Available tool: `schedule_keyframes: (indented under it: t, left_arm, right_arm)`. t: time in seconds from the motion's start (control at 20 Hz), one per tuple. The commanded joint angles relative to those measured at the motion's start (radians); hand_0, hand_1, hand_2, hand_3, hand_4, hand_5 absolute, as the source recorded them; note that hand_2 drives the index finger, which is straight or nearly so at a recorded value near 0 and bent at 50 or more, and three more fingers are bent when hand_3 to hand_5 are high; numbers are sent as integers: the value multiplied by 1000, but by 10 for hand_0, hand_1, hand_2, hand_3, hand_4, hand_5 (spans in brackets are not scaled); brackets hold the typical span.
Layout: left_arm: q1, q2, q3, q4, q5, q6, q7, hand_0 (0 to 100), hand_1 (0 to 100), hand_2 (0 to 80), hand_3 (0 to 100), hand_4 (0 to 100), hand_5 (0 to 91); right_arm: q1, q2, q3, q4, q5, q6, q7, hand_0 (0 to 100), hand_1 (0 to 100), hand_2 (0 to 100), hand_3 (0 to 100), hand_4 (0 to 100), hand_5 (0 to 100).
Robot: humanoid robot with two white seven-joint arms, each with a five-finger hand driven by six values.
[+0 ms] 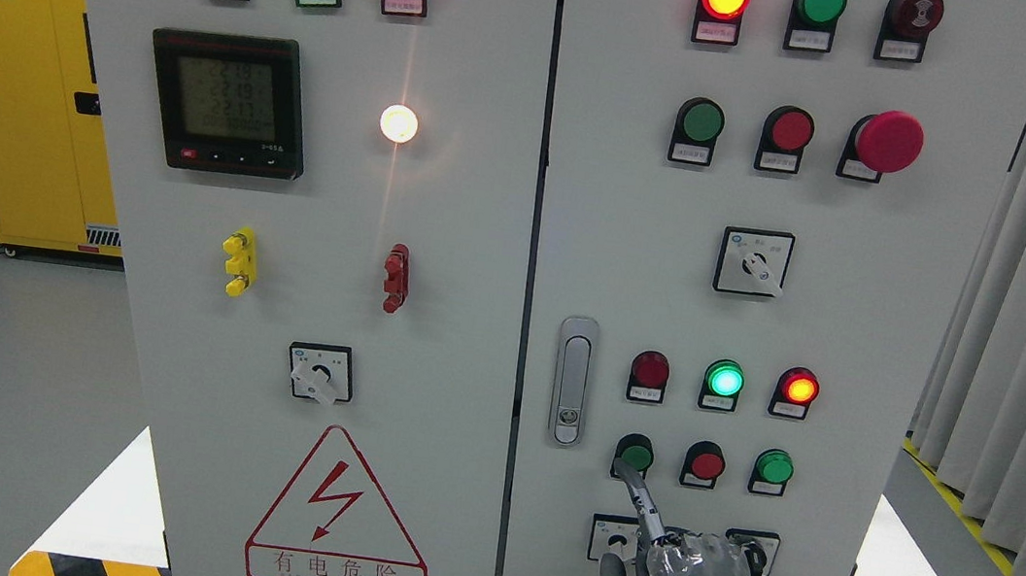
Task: Press green start button
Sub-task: 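Press the green push button inward with the right hand's fingertip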
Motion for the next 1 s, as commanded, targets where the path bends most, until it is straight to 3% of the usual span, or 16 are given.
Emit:
schedule_keyframes:
  t: [0.0, 0.95]
  left_arm:
    - [1, 0, 0, 0, 0, 0, 0, 120, 556, 0, 0, 0, 0]
    - [0, 0, 0, 0, 0, 0, 0, 120, 556, 0, 0, 0, 0]
  right_arm:
    - [-19, -1, -55, 56, -4, 0, -2, 709, 901, 39, 1000, 1000, 1000]
    - [-42, 4, -55, 85, -10, 6, 1, 724, 894, 38, 997, 1000, 1000]
